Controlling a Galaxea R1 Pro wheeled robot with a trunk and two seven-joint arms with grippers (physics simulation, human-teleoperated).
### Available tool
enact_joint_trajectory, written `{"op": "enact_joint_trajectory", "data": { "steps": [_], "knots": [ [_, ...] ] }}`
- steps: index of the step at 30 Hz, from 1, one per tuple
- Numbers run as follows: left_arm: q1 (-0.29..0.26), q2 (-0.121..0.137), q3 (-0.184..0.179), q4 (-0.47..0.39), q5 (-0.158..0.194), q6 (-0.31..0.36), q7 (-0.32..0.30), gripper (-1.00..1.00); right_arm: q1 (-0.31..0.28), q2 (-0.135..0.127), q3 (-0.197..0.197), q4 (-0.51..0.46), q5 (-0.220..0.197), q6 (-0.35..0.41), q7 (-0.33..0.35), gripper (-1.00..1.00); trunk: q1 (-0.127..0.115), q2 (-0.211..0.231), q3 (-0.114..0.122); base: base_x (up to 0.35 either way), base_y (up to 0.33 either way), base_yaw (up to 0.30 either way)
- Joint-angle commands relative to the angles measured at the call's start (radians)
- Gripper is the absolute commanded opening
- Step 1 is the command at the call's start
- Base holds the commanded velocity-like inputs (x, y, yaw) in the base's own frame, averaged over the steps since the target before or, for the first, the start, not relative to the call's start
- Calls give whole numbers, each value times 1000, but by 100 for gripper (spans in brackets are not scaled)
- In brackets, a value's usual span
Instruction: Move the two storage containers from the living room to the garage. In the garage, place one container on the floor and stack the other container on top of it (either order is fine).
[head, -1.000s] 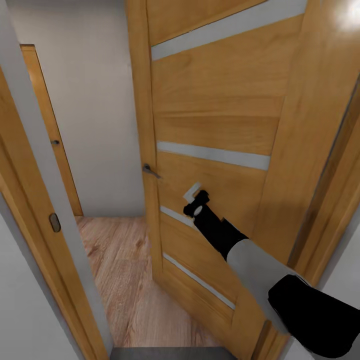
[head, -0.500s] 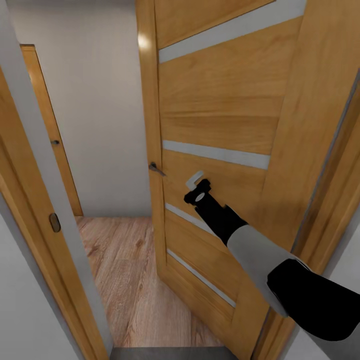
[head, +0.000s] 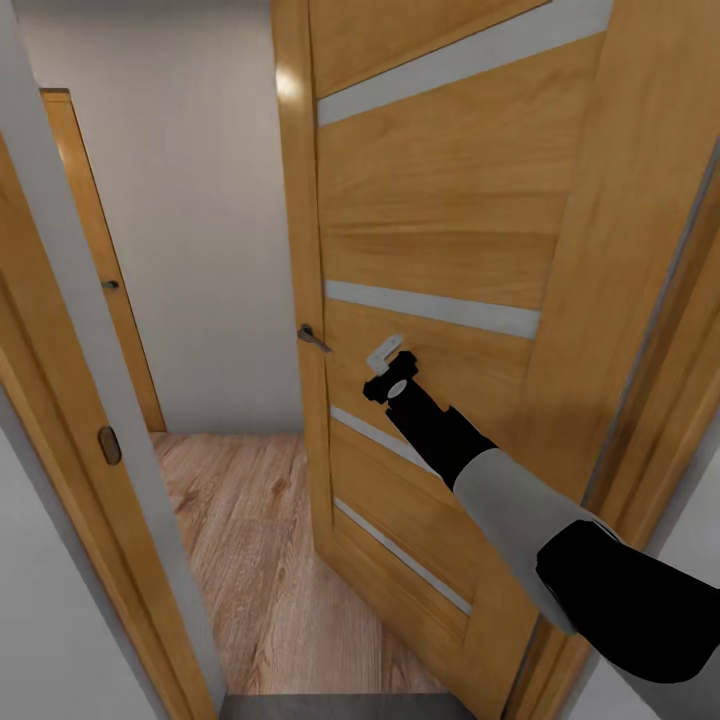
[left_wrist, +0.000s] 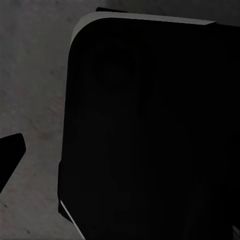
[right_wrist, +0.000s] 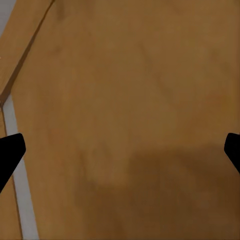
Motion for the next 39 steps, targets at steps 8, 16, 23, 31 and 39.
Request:
{"op": "enact_joint_trajectory", "data": {
  "steps": [8, 16, 23, 31, 39],
  "knots": [
    [0, 1, 0, 0, 9, -2, 0, 100, -1, 0, 3, -1, 6, 8, -5, 100, 0, -1, -1, 94, 0, 0],
    [0, 1, 0, 0, 9, -2, 0, 100, -1, 0, 3, -1, 6, 7, -8, 100, 0, -1, -1, 302, 0, 0],
    [0, 1, 0, 0, 8, -2, 0, 100, -1, 0, 3, -1, 6, 7, -10, 100, 0, -1, -1, 320, 0, 0],
    [0, 1, 0, 0, 9, -2, 0, 100, -1, 0, 3, -1, 7, 7, -9, 100, 0, -1, -1, 165, 0, 0],
    [0, 1, 0, 0, 8, -2, 0, 100, -1, 0, 3, -1, 6, 8, -7, 100, 0, -1, -1, 4, 0, 0]
  ]
}}
